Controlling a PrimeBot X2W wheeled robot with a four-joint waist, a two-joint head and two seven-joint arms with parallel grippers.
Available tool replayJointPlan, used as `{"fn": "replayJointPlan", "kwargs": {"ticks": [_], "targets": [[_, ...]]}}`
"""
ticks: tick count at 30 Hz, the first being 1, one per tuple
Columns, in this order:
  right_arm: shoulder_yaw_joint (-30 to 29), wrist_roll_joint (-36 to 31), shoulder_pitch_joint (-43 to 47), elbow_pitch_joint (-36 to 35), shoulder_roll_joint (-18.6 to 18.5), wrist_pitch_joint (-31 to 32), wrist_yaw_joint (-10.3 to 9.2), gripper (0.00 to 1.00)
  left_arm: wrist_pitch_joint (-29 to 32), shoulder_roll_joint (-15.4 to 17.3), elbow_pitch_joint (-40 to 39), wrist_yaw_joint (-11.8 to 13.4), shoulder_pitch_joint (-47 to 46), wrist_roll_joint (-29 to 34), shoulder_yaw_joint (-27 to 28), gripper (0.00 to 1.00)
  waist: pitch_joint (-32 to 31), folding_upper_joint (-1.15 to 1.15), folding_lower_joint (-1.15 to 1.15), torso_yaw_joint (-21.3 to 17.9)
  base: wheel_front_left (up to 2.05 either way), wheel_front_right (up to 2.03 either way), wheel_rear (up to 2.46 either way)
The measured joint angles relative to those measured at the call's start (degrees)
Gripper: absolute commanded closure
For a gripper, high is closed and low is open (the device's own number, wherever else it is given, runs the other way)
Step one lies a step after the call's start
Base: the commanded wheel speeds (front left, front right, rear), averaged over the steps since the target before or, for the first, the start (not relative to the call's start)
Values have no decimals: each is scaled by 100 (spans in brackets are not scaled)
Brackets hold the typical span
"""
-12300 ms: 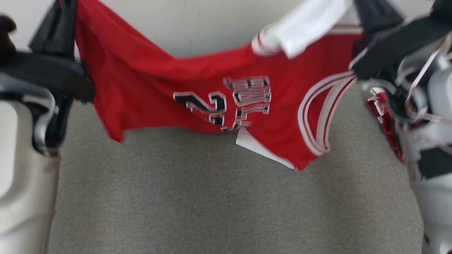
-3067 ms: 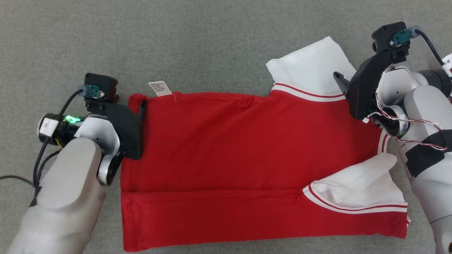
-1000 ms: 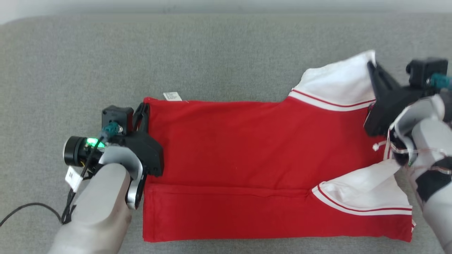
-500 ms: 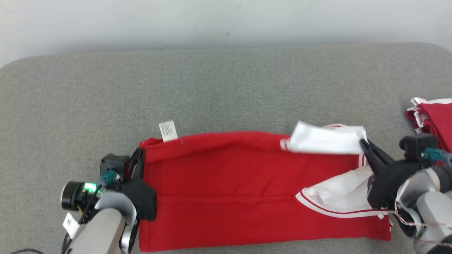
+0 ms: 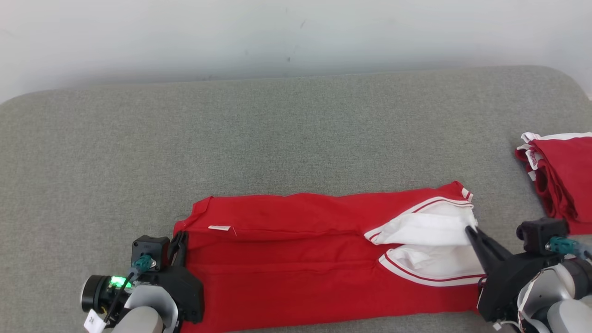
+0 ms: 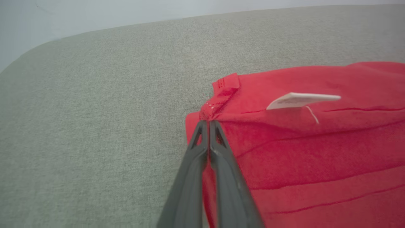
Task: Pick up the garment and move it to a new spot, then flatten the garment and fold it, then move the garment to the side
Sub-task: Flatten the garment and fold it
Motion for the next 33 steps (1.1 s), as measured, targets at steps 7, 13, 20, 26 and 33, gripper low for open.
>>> {"fn": "replayJointPlan", "kwargs": {"ticks": [7,13,20,26,33], "targets": [[-137,-298,259,-252,96,320,0,100,55,-18,-99,107,238,-135,16,100,-70,0,0,-1,0,0,0],[-226,-468,462,-255,158,541,0,7,-52,-41,-122,134,474,-218,27,0,-167,0,0,24,0,0,0],[-377,-528,639,-391,254,586,0,0,-478,-62,-547,220,799,-259,281,0,-327,0,1,26,0,0,0],[-829,-356,838,-611,444,599,0,0,-537,-4,-2239,241,1440,348,1065,0,-451,0,0,72,0,0,0],[-1229,-108,789,-709,583,926,0,0,-537,-315,-3359,-124,2317,926,1937,0,-487,0,1,222,0,0,0]]}}
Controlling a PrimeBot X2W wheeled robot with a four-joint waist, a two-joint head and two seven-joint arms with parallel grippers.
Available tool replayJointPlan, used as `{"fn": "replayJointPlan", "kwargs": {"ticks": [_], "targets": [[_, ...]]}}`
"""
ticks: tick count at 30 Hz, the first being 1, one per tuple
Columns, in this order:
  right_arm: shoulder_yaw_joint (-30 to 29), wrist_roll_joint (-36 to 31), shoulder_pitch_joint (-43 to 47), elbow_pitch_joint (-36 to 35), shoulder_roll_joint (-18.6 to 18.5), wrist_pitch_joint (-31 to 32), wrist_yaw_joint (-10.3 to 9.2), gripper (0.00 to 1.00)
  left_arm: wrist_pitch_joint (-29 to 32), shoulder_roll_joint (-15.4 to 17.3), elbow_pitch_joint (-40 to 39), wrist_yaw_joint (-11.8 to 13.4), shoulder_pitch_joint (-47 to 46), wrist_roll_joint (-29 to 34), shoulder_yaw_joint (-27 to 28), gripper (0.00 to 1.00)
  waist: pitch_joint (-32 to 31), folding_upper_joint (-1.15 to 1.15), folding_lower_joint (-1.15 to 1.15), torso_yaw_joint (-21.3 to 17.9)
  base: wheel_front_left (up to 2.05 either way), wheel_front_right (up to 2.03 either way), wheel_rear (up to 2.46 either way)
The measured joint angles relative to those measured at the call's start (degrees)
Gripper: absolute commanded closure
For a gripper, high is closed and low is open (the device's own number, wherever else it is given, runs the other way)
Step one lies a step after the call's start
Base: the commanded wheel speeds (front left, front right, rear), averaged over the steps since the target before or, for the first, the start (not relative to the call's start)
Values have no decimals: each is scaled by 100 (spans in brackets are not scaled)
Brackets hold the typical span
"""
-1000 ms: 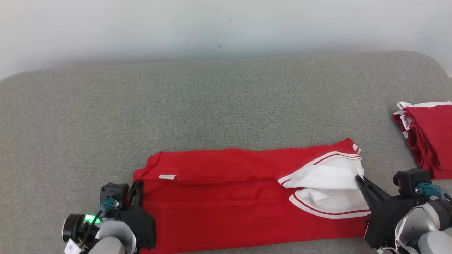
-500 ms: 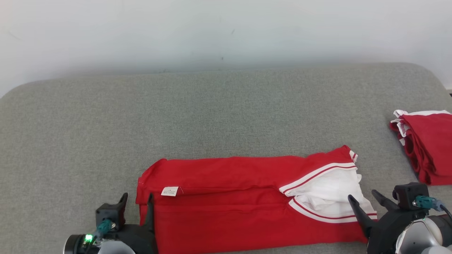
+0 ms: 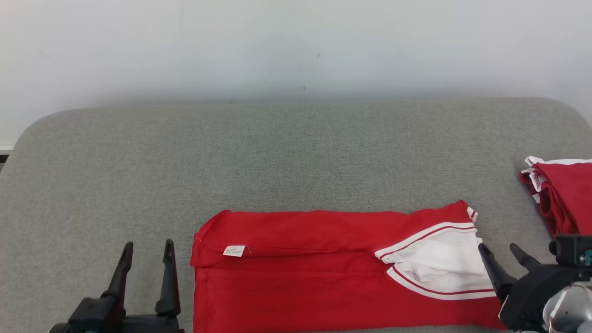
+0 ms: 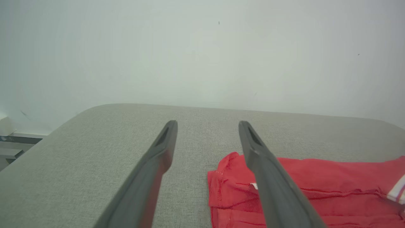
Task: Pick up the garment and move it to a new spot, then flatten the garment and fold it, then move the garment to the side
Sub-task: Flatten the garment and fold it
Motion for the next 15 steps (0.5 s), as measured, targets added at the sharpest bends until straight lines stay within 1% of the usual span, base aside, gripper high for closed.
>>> {"fn": "replayJointPlan", "kwargs": {"ticks": [2,5,9,15], "targets": [[-103,74,-160,122,55,148,0,0,0,-132,-101,-116,180,68,235,0,9,0,0,25,0,0,0],[-265,80,-417,500,120,463,-1,0,0,-315,-164,-330,321,172,550,0,47,0,0,55,0,0,0],[-489,30,-751,1087,244,814,-1,0,0,-509,-170,-563,438,302,804,0,101,0,0,128,0,0,0],[-664,-231,-1123,1802,313,1090,-1,0,0,-689,-168,-782,458,445,1024,0,218,0,0,277,0,0,0]]}}
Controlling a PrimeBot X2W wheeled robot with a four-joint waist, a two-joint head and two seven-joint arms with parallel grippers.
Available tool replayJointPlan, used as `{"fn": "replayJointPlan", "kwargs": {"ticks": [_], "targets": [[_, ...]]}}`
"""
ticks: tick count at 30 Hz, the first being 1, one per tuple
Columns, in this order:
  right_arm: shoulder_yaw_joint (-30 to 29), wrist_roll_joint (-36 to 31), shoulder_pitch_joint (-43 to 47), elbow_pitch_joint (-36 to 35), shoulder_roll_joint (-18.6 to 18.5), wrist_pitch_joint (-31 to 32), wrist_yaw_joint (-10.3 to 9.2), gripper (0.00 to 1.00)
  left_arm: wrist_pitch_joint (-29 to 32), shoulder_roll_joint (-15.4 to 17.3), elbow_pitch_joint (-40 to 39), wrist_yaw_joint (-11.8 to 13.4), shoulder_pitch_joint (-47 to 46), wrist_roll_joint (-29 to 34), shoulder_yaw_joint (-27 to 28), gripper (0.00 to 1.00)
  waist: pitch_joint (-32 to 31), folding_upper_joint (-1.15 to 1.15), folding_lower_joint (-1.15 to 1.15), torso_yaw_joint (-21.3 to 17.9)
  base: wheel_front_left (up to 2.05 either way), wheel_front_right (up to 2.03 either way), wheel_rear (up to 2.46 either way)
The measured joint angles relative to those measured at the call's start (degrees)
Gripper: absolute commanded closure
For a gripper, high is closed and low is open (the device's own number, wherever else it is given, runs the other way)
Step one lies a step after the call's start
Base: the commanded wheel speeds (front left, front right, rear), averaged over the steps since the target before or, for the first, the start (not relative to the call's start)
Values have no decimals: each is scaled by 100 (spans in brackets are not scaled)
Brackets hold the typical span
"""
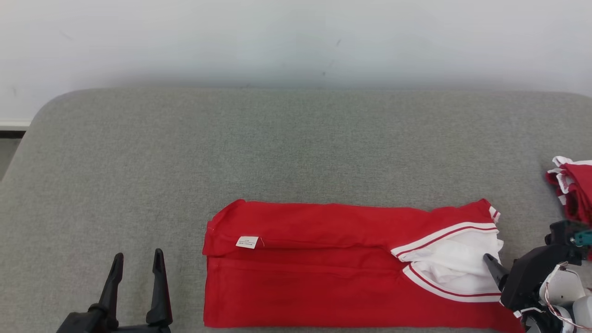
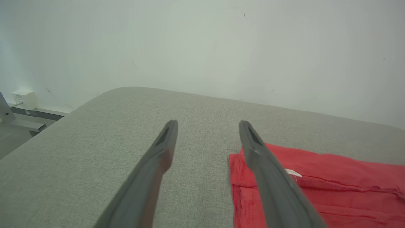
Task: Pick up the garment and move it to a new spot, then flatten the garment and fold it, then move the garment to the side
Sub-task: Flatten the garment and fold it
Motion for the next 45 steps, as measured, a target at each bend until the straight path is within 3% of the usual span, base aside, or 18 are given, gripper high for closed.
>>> {"fn": "replayJointPlan", "kwargs": {"ticks": [11,12,13,14,21,27,40,45], "targets": [[58,-182,-452,814,64,108,-1,0,0,-100,154,-181,-58,154,134,0,241,0,0,203,0,0,0],[89,-182,-470,832,60,109,-8,51,-1,-103,179,-188,-73,154,135,0,246,0,0,204,0,0,0],[109,-181,-489,854,62,108,-12,72,-1,-103,221,-202,-92,152,138,0,248,0,0,200,0,0,0],[140,-178,-516,872,65,105,-12,100,0,-104,256,-202,-105,151,138,0,249,0,0,194,0,0,0],[222,-175,-558,853,64,-148,4,100,0,-110,464,-205,-248,103,112,0,212,0,0,117,0,0,0],[37,-253,-470,537,-149,-316,3,100,-1,-111,533,-205,-253,96,122,0,109,1,0,25,0,0,0],[-875,-779,174,-910,-479,9,1,100,0,-113,547,-234,21,97,136,0,-264,0,0,-304,0,0,0],[-784,-937,304,-1455,-409,192,1,100,-1,-113,556,-229,35,96,108,0,-367,1,0,-376,0,0,0]]}}
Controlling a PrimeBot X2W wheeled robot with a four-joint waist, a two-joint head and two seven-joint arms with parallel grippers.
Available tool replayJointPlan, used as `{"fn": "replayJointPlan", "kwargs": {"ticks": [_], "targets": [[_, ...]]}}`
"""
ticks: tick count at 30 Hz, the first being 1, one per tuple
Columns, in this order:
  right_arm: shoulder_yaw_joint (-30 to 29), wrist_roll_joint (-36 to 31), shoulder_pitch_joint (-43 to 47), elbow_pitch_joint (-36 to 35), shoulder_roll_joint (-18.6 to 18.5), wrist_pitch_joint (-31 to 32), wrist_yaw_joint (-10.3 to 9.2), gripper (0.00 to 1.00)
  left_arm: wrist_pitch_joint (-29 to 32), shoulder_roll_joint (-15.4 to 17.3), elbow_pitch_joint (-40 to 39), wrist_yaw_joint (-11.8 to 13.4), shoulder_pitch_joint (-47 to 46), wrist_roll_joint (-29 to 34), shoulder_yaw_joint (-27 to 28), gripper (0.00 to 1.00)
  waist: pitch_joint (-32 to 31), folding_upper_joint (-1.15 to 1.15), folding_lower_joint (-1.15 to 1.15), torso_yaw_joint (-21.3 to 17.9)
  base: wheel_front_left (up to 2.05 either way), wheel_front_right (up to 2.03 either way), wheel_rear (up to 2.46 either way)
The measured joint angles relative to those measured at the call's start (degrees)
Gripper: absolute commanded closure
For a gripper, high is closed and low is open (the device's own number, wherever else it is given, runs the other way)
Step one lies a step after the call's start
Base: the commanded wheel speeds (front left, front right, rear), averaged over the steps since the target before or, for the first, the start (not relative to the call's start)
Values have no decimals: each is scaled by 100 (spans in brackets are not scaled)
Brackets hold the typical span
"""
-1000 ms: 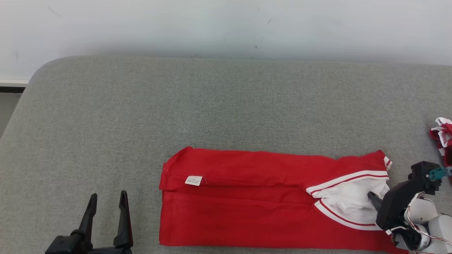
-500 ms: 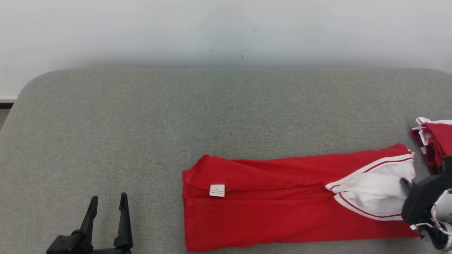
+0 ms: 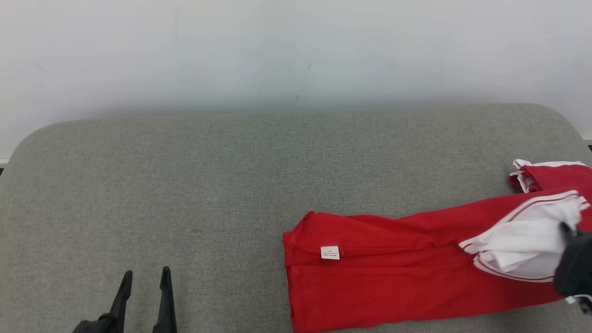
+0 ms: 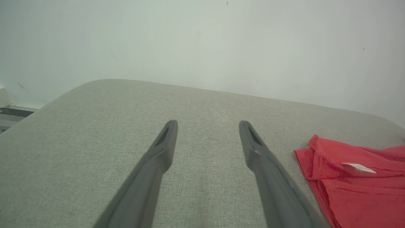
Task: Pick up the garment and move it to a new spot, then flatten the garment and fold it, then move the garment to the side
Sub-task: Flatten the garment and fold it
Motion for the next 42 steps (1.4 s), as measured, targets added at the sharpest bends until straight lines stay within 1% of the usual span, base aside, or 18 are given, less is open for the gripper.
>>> {"fn": "replayJointPlan", "kwargs": {"ticks": [4,7,11,14,19,24,30,31,32,33,36,39,42], "targets": [[543,19,108,-408,130,181,0,100,1,0,7,0,14,-5,-34,0,-40,0,0,0,0,0,0],[1079,43,162,-613,266,321,0,100,1,0,12,0,29,-5,-29,0,-49,0,0,18,0,0,0],[1923,163,60,-611,372,437,0,100,1,1,21,0,51,-5,-21,0,-21,0,0,36,0,0,0],[2536,287,-229,-380,474,476,0,100,1,1,25,0,29,-5,-29,0,23,0,0,59,0,0,0],[3397,464,-816,247,791,403,0,100,1,-1,60,-2,-115,-12,-97,0,96,0,0,145,0,0,0],[3961,577,-1290,957,1114,236,0,100,1,0,123,-25,-219,-23,-183,0,141,0,0,287,0,0,0],[4422,766,-1607,1628,1287,40,0,100,0,0,178,-34,-265,-23,-231,0,164,0,0,455,0,0,0],[4467,783,-1642,1700,1294,-3,0,65,1,0,180,-34,-266,-23,-226,0,166,0,0,471,0,0,0],[4503,815,-1673,1768,1302,-49,0,65,0,0,180,-34,-267,-23,-231,0,168,0,0,482,0,0,0],[4528,886,-1694,1804,1313,-107,0,0,0,0,181,-34,-267,-23,-225,0,170,0,0,485,0,0,0],[4625,1095,-1736,1823,1358,-293,0,0,0,0,181,-31,-266,-23,-200,0,167,0,0,457,0,0,0],[4674,1367,-1802,1618,1362,-527,0,0,0,-1,180,-25,-259,-23,-162,0,155,0,0,396,0,0,0],[4654,1412,-1900,1278,1205,-882,0,0,0,0,175,-24,-254,-25,-132,0,137,0,0,315,0,0,0]]}}
